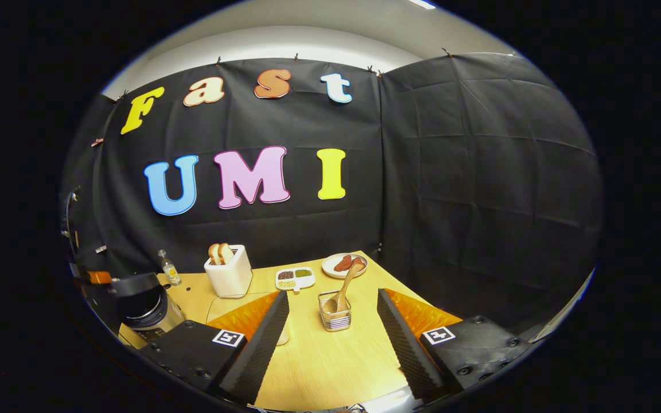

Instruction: Close the left gripper, press the button to open the rice cooker; take a wooden spoon from the chopstick holder with the right hand, scoop a spoonful of rice and pour it into the rice cooker, then put the wooden spoon back into the chopstick holder.

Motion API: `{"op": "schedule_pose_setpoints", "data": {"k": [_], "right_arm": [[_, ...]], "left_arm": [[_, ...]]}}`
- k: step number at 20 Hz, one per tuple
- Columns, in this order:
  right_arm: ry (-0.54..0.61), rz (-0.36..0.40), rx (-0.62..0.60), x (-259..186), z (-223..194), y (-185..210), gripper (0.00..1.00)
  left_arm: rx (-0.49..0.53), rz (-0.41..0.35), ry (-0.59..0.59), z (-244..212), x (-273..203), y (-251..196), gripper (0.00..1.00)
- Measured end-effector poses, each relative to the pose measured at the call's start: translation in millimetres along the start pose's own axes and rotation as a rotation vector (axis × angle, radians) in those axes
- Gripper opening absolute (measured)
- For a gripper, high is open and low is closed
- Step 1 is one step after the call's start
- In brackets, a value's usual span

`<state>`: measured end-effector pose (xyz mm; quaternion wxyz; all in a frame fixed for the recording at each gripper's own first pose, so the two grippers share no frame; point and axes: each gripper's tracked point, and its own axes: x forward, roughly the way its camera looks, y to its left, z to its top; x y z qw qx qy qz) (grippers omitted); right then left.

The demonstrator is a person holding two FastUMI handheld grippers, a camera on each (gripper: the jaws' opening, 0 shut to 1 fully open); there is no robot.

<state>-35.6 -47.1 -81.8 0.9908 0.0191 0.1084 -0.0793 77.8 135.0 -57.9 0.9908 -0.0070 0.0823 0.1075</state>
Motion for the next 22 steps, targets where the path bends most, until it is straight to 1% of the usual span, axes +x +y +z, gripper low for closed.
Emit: {"op": "schedule_pose_setpoints", "data": {"k": [1,2,4,5,6,8,9,10,11,13,16,20,22], "right_arm": [[0.000,0.002,0.007,8.5,2.1,-2.2,0.97],[0.000,0.003,0.007,16.0,3.3,-4.3,0.97],[-0.002,0.011,-0.008,34.5,6.1,-6.6,0.96],[-0.001,0.020,-0.011,42.9,7.5,-7.4,0.96],[0.000,0.032,-0.011,51.9,8.8,-7.8,0.97],[0.010,0.037,-0.007,73.1,9.6,-15.5,0.96],[0.017,0.039,0.010,83.7,10.7,-21.6,0.96],[0.029,0.045,0.032,94.1,10.8,-25.5,0.96],[0.043,0.046,0.051,103.1,8.2,-29.0,0.97],[0.063,0.046,0.059,121.9,4.2,-37.8,0.97],[0.091,0.057,0.050,144.1,-6.4,-47.2,0.98],[0.139,0.086,0.055,171.1,-22.3,-49.6,0.98],[0.166,0.094,0.051,184.7,-33.5,-53.0,0.98]], "left_arm": [[-0.012,0.012,-0.050,19.2,-5.7,-1.0,0.09],[-0.022,0.010,-0.073,30.0,-11.2,-6.5,0.09],[-0.027,0.004,-0.095,36.6,-23.0,-16.6,0.12],[-0.027,-0.003,-0.101,36.2,-29.0,-22.7,0.20],[-0.031,-0.014,-0.117,36.8,-35.2,-29.8,0.26],[-0.052,-0.033,-0.153,35.0,-41.6,-41.8,0.55],[-0.058,-0.027,-0.163,32.2,-46.7,-43.3,0.70],[-0.069,-0.039,-0.161,23.8,-53.9,-50.7,0.84],[-0.078,-0.039,-0.153,20.1,-50.9,-58.1,0.99],[-0.087,-0.022,-0.146,14.8,-52.7,-64.6,0.95],[-0.088,0.014,-0.137,3.6,-55.0,-73.4,0.95],[-0.077,0.045,-0.083,-21.6,-54.8,-87.9,0.95],[-0.078,0.073,-0.062,-29.4,-54.0,-90.4,0.95]]}}
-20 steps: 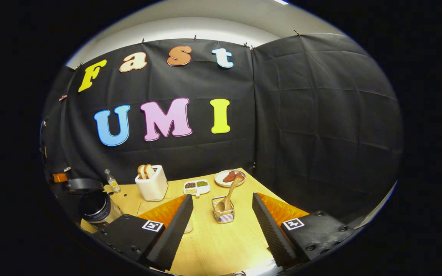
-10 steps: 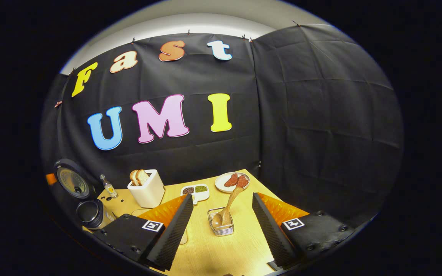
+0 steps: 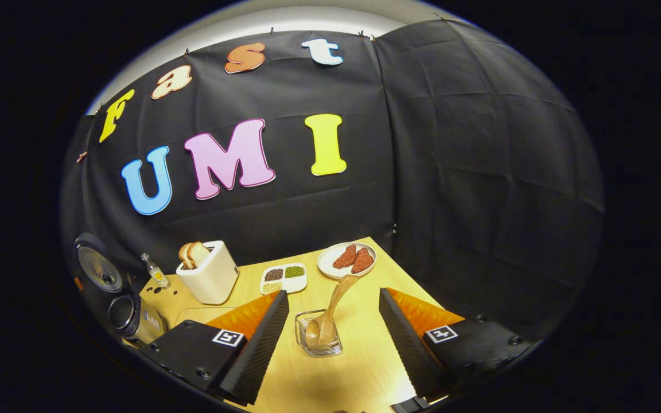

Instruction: Close the left gripper, press the button to open the rice cooker; take a wooden spoon from the chopstick holder with the right hand, scoop a spoonful of rice and pour it into the rice cooker, then put the wooden spoon back into the chopstick holder.

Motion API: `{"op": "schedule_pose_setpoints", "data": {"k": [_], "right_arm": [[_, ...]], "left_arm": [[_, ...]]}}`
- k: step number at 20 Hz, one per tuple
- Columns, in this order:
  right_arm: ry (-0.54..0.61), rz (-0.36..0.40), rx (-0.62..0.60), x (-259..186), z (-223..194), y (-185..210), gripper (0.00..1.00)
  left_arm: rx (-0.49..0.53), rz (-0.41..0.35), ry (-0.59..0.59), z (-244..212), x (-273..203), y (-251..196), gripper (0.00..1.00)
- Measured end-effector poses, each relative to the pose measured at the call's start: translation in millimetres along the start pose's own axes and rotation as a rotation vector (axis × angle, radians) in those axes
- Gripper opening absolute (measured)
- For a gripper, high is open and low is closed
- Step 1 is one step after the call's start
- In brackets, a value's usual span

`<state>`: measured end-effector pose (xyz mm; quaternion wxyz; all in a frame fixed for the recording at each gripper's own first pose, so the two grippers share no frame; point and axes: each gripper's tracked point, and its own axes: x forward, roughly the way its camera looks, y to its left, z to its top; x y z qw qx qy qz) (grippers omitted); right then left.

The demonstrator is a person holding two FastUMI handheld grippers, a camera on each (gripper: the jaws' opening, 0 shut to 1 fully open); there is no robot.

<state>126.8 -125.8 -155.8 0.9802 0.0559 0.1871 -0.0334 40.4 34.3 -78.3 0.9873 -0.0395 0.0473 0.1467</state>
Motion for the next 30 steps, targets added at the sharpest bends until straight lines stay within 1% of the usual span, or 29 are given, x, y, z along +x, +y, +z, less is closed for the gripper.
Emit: {"op": "schedule_pose_setpoints", "data": {"k": [3,10,13,15,18,19,21,22,23,24,25,26,27,28,29,30], "right_arm": [[0.049,0.015,0.022,28.1,-10.1,-4.2,0.98],[0.177,0.049,0.051,98.2,-54.1,-5.7,0.99],[0.227,0.067,0.060,125.6,-71.2,-1.4,0.99],[0.234,0.077,0.070,141.2,-79.8,2.9,0.99],[0.272,0.084,0.111,163.8,-92.6,6.5,0.95],[0.297,0.084,0.131,165.7,-99.6,9.3,0.88],[0.342,0.106,0.155,168.6,-112.3,17.4,0.87],[0.341,0.103,0.151,171.5,-113.6,19.0,0.77],[0.332,0.096,0.144,173.2,-114.5,17.4,0.69],[0.316,0.076,0.134,177.1,-111.3,12.3,0.51],[0.317,0.049,0.137,174.8,-110.5,6.7,0.42],[0.333,0.032,0.168,173.3,-112.6,5.1,0.37],[0.354,0.021,0.194,173.5,-114.1,6.3,0.14],[0.359,0.029,0.216,161.1,-106.0,5.1,0.23],[0.357,0.034,0.217,174.9,-112.8,7.5,0.19],[0.355,0.055,0.211,170.8,-110.0,12.4,0.15]], "left_arm": [[-0.013,0.025,0.015,-8.2,-4.4,-7.2,0.96],[0.044,0.099,0.063,-31.1,-10.5,-11.0,0.96],[0.033,0.119,0.089,-44.0,-14.3,-17.0,0.95],[0.025,0.126,0.110,-54.9,-13.4,-19.4,0.96],[0.015,0.132,0.161,-70.0,-11.9,-24.4,0.96],[0.006,0.131,0.167,-71.5,-11.0,-27.1,0.96],[-0.018,0.135,0.170,-73.9,-12.3,-31.4,0.96],[-0.028,0.128,0.168,-74.8,-12.7,-35.9,0.96],[-0.032,0.118,0.172,-79.1,-12.9,-40.0,0.96],[-0.025,0.107,0.184,-83.8,-12.4,-43.5,0.96],[-0.011,0.096,0.198,-89.2,-12.6,-46.1,0.96],[0.000,0.074,0.210,-91.0,-12.5,-51.9,0.96],[0.000,0.047,0.212,-91.4,-14.2,-58.0,0.96],[-0.005,0.025,0.205,-89.8,-15.4,-64.1,0.96],[-0.010,0.009,0.200,-89.5,-15.2,-69.4,0.96],[-0.011,0.000,0.200,-89.8,-15.7,-71.9,0.96]]}}
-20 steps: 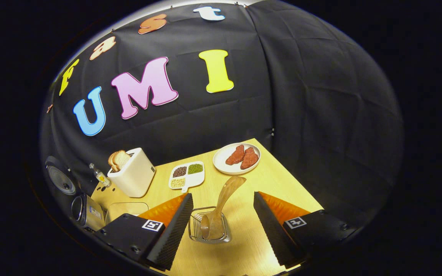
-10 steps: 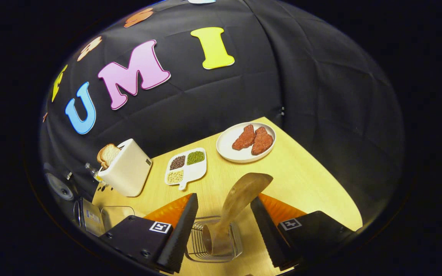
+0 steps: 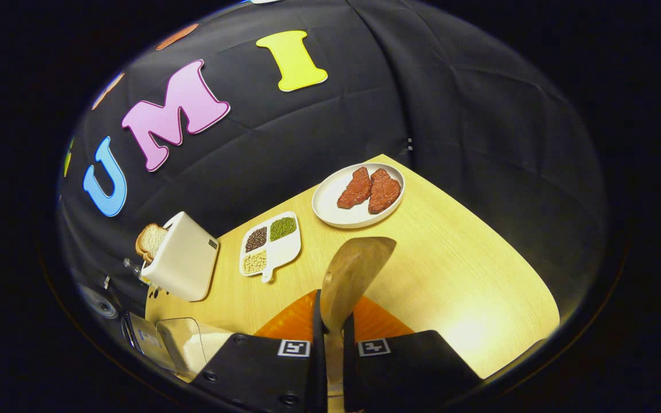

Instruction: Close the left gripper, press the button to open the rice cooker; take a wooden spoon from the chopstick holder with the right hand, scoop a spoonful of rice and pour it into the rice cooker, then put the wooden spoon back into the chopstick holder.

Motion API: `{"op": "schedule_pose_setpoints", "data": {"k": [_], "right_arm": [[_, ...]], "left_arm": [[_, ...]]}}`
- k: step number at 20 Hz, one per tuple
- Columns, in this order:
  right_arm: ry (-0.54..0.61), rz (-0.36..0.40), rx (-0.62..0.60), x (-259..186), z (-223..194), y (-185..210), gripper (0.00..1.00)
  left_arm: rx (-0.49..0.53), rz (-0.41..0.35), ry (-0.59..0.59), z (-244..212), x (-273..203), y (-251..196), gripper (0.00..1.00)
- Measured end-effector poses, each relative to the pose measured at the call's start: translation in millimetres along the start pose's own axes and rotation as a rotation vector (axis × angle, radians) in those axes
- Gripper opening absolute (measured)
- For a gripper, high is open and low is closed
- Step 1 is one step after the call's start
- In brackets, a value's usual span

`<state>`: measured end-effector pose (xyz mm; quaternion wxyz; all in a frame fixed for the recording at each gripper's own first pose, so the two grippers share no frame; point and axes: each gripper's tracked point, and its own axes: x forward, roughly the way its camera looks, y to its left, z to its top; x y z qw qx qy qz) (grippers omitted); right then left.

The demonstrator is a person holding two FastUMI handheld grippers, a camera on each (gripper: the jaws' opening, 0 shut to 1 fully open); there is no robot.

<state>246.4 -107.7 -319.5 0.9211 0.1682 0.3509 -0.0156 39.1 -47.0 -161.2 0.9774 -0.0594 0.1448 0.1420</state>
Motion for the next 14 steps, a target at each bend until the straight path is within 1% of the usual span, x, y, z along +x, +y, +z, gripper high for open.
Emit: {"op": "schedule_pose_setpoints", "data": {"k": [1,5,7,9,10,12,14], "right_arm": [[-0.011,0.010,-0.009,-3.5,0.3,2.6,0.13],[-0.095,0.036,-0.006,-29.1,25.5,13.1,0.12],[-0.124,0.034,-0.017,-41.8,38.8,17.4,0.13],[-0.173,0.033,-0.073,-57.1,54.0,25.4,0.13],[-0.202,0.040,-0.096,-66.4,62.6,32.7,0.13],[-0.252,0.078,-0.117,-84.8,78.3,54.8,0.13],[-0.274,0.109,-0.122,-99.1,82.2,74.9,0.12]], "left_arm": [[0.005,-0.006,0.008,-3.0,0.5,-2.2,0.96],[0.001,-0.069,0.015,-2.5,0.7,-12.3,0.96],[-0.008,-0.076,0.007,-0.1,1.3,-7.1,0.95],[-0.032,-0.073,-0.001,1.3,-1.1,1.5,0.95],[-0.047,-0.074,-0.004,1.8,-2.1,6.4,0.95],[-0.069,-0.079,-0.008,2.2,-4.0,15.4,0.95],[-0.062,-0.083,-0.007,0.5,-4.2,27.5,0.95]]}}
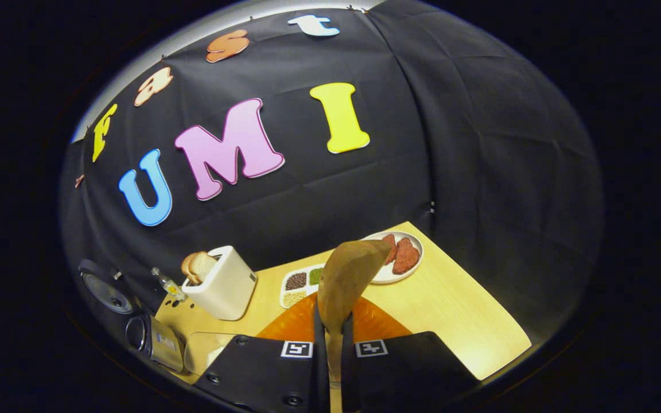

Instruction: Close the left gripper, press the button to open the rice cooker; take a wooden spoon from the chopstick holder with the right hand, scoop a spoonful of rice and pour it into the rice cooker, then put the wooden spoon back into the chopstick holder.

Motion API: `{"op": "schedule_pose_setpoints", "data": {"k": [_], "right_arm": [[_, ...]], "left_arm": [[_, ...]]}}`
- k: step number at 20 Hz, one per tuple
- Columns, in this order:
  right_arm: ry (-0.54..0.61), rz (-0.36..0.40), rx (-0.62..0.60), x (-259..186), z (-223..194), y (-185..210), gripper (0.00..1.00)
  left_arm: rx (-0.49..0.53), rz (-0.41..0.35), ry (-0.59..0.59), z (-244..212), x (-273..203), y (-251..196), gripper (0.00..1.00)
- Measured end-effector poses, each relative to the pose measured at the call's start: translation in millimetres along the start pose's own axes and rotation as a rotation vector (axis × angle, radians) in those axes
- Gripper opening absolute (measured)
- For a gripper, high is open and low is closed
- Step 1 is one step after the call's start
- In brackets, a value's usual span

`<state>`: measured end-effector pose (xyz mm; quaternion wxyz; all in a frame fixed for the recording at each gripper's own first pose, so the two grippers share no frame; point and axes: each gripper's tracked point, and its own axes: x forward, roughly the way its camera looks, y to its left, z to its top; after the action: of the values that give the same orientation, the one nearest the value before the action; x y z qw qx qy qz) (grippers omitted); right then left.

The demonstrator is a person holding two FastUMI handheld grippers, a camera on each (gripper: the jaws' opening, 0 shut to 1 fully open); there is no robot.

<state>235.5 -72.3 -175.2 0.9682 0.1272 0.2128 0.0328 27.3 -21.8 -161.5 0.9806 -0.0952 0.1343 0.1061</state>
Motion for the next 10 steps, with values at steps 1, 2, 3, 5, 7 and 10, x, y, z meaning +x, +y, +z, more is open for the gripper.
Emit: {"op": "schedule_pose_setpoints", "data": {"k": [1,2,3,5,7,10], "right_arm": [[-0.007,0.019,0.003,-3.7,2.6,12.2,0.12],[-0.007,0.041,0.004,-8.1,2.9,26.9,0.12],[-0.007,0.063,0.000,-11.3,0.1,40.7,0.12],[-0.012,0.097,-0.018,-17.4,-6.6,68.9,0.12],[-0.006,0.128,-0.030,-21.3,-19.4,98.8,0.12],[0.001,0.165,-0.054,-23.3,-42.9,138.5,0.12]], "left_arm": [[0.013,0.000,0.004,-2.4,-1.7,6.8,0.95],[0.026,0.001,0.002,-2.2,-4.2,15.5,0.95],[0.035,0.000,0.000,-0.7,-5.7,23.1,0.96],[0.038,-0.015,0.001,-0.2,-7.6,34.7,0.95],[0.040,-0.029,0.009,-2.5,-8.3,46.3,0.95],[0.064,-0.033,-0.016,6.0,-12.7,67.9,0.95]]}}
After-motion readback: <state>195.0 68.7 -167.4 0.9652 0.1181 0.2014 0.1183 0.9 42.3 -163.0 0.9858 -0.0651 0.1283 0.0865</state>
